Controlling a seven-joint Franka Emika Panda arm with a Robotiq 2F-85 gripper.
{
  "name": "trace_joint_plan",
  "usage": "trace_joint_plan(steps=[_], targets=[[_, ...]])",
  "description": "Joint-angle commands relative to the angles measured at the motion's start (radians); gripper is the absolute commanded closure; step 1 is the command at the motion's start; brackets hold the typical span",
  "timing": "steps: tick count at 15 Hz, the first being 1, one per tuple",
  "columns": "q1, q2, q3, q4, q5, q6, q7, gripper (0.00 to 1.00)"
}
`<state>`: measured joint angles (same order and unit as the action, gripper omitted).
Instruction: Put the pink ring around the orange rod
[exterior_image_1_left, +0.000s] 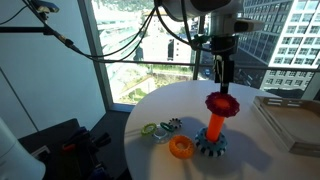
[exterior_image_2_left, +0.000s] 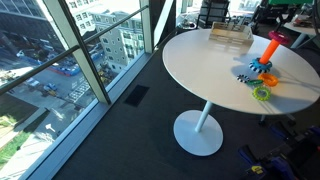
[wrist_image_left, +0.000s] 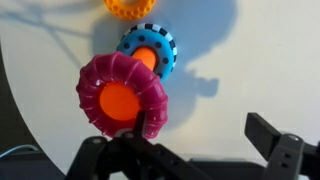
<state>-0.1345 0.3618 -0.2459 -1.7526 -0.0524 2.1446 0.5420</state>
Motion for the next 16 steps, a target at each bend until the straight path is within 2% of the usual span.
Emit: trace_joint_plan(steps=[1, 9, 16], targets=[[-0.009, -0.001, 0.010, -0.003, 0.030, 0.019, -0.022, 0.00], [-0.010, 0.013, 0.016, -0.010, 0.058, 0.062, -0.036, 0.00], [-0.003, -0.019, 0.036, -0.020, 0.060, -0.010, -0.114, 0.00]])
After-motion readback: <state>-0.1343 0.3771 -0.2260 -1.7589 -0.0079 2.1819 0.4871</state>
